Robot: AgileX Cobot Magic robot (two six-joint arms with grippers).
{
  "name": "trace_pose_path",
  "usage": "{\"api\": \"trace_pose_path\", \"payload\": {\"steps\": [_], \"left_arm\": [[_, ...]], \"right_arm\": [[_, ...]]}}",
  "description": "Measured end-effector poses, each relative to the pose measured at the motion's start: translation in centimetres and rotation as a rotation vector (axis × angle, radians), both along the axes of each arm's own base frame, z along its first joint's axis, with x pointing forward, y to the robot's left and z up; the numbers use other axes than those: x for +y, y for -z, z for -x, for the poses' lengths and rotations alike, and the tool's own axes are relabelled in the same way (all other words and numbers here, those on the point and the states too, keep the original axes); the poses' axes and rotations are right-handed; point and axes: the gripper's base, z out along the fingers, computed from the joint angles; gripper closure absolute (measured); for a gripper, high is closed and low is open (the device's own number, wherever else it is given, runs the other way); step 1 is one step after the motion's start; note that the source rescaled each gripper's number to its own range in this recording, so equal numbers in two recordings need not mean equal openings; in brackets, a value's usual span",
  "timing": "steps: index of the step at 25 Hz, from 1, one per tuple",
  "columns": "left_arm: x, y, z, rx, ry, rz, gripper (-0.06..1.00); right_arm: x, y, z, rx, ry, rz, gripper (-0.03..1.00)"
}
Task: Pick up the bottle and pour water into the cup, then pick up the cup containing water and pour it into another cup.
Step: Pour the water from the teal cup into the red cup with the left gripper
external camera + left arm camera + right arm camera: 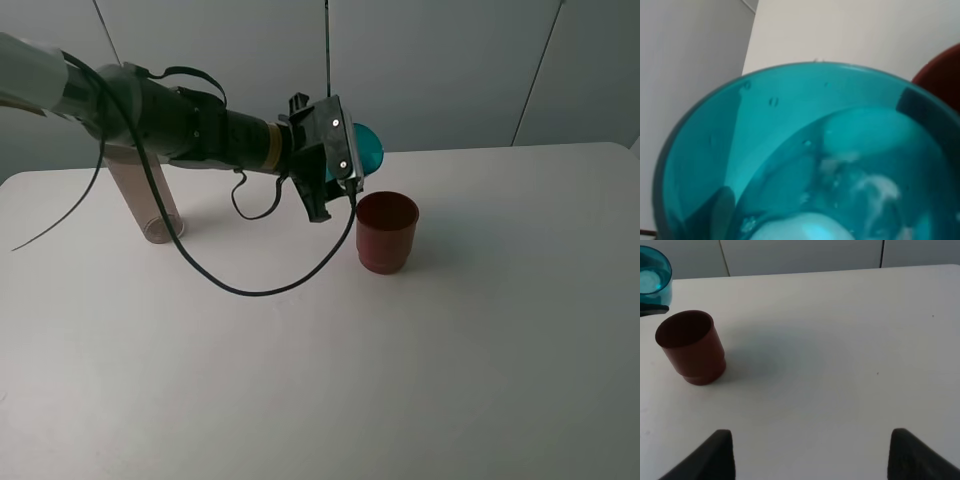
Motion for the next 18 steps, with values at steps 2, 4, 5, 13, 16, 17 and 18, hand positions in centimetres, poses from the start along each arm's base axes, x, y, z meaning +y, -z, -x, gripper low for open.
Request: {"api": "trace_pose_path", "payload": {"steps": [2, 4, 5, 13, 16, 17, 18], "left_arm": [[-0.09, 0.13, 0.07, -0.017, 0.002, -0.033, 0.78], [-0.31, 0.18, 0.20, -0.039, 0.011, -0.063, 0.78], [-0.35, 0.22, 0.24, -0.057, 0.023, -0.083, 0.78], [-0.83, 0.37, 0.59, -0.125, 0.068, -0.159, 0.78], [-0.75, 0.46, 0.55, -0.147, 0.073, -0.195, 0.78], [-0.69, 0.50, 0.52, -0.154, 0.071, -0.209, 0.78], [-0.70, 0.47, 0.47, -0.163, 0.070, -0.221, 0.78]], "right_arm": [[0.00, 0.00, 0.00, 0.000, 0.000, 0.000, 0.97], [0.00, 0.00, 0.00, 0.000, 0.000, 0.000, 0.97], [0.00, 0.00, 0.00, 0.000, 0.000, 0.000, 0.97], [0.00, 0.00, 0.00, 0.000, 0.000, 0.000, 0.97], [0.00, 0.00, 0.00, 0.000, 0.000, 0.000, 0.97], [0.00, 0.00, 0.00, 0.000, 0.003, -0.006, 0.97], [0.00, 0.00, 0.00, 0.000, 0.003, -0.006, 0.97]]}}
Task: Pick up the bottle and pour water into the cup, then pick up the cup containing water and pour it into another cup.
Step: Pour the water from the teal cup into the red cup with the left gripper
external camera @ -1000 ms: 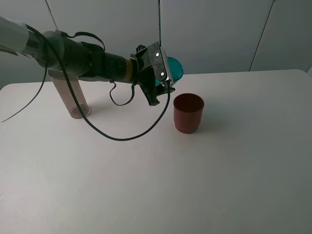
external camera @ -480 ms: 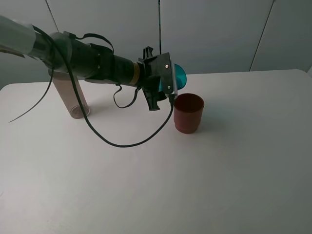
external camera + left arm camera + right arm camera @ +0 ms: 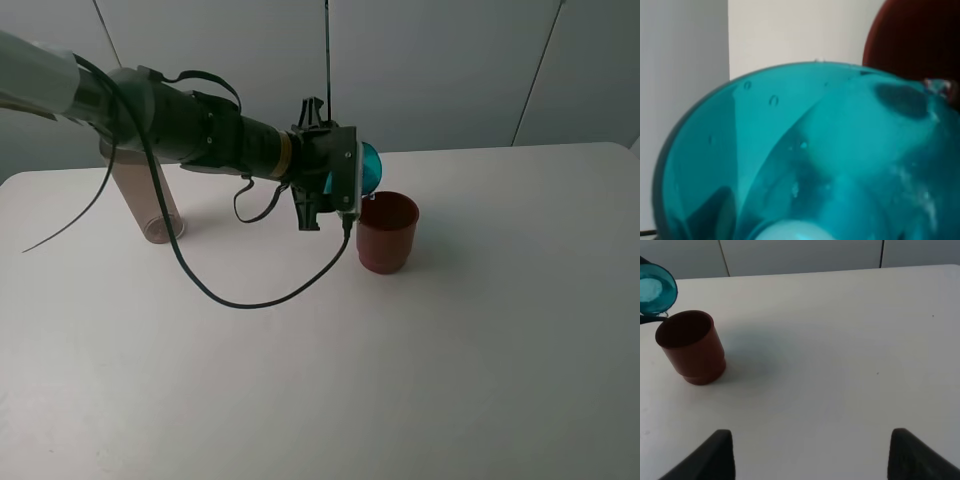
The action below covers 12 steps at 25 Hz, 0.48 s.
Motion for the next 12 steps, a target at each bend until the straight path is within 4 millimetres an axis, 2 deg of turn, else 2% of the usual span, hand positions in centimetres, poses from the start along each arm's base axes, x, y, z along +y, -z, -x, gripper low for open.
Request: {"api": "trace_pose_path", "payload": {"steps": [12], "left_arm": [[-0.7, -1.5, -0.8, -0.080, 0.017, -0.014, 0.78]], "right_arm": [[0.0, 0.0, 0.0, 0.000, 0.000, 0.000, 0.97]]}}
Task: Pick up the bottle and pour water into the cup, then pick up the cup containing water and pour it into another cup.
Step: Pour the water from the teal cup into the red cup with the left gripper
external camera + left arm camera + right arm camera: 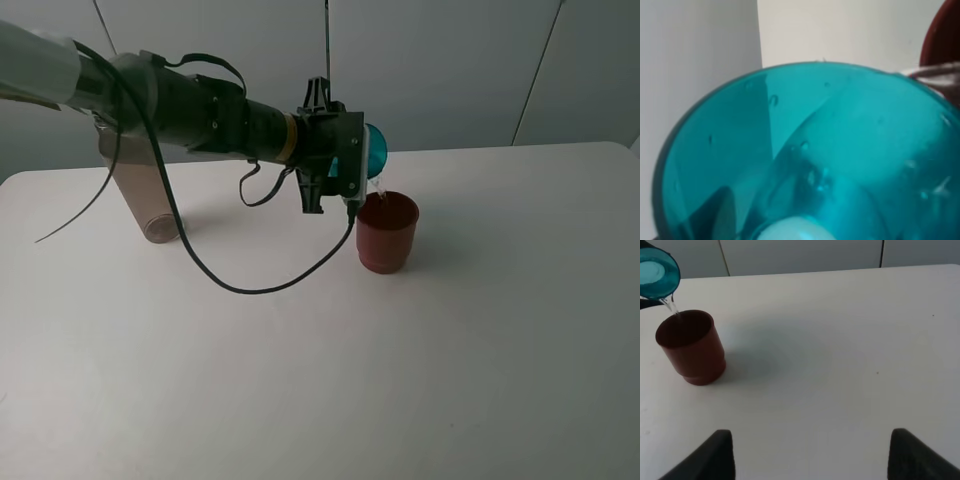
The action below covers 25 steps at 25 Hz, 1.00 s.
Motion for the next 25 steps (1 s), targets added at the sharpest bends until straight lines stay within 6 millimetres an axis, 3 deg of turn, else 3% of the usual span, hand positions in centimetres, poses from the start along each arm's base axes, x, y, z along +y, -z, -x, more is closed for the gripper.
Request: {"api": "trace_pose_path", "payload": {"steps": [25], "left_arm": [[-0.42, 0.08, 0.38, -0.112, 0.118, -0.116, 0.78]], "right_arm": [[0.00, 0.00, 0.00, 0.000, -0.003, 0.006, 0.97]]}}
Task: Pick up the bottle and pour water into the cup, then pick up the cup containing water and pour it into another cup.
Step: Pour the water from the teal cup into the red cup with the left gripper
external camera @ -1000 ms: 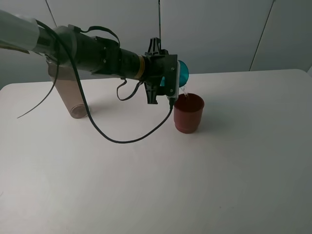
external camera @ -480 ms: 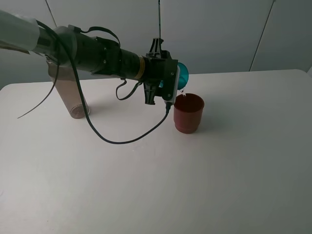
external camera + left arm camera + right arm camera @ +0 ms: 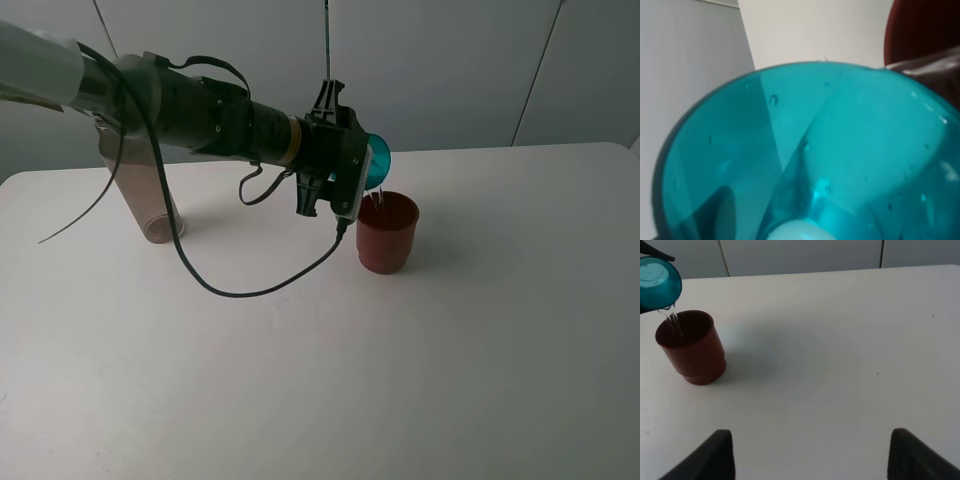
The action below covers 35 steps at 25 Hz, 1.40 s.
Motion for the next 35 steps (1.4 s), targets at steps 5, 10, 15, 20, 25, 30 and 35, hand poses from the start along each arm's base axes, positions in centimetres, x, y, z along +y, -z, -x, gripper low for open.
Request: {"api": "trace_pose_path", "payload": {"steps": [5, 10, 15, 20, 25, 30, 35], "left_arm": [[0.00, 0.01, 0.01, -0.027, 0.025, -0.027, 0.78], [0.00, 0.02, 0.02, -0.056, 0.051, -0.054, 0.78], [0.00, 0.02, 0.02, -0.083, 0.075, -0.079, 0.78], [0.00, 0.02, 0.02, -0.085, 0.077, -0.081, 0.78], [-0.07, -0.01, 0.07, -0.085, 0.085, -0.074, 0.78], [-0.10, -0.03, 0.09, -0.082, 0.084, -0.068, 0.78], [-0.12, -0.04, 0.10, -0.080, 0.085, -0.064, 0.78]], "right_arm": [[0.00, 0.00, 0.00, 0.000, 0.000, 0.000, 0.97], [0.00, 0.00, 0.00, 0.000, 0.000, 0.000, 0.97], [0.00, 0.00, 0.00, 0.000, 0.000, 0.000, 0.97], [0.00, 0.00, 0.00, 0.000, 0.000, 0.000, 0.97], [0.00, 0.00, 0.00, 0.000, 0.000, 0.000, 0.97], [0.00, 0.00, 0.00, 0.000, 0.000, 0.000, 0.97], [0.00, 0.00, 0.00, 0.000, 0.000, 0.000, 0.97]]}}
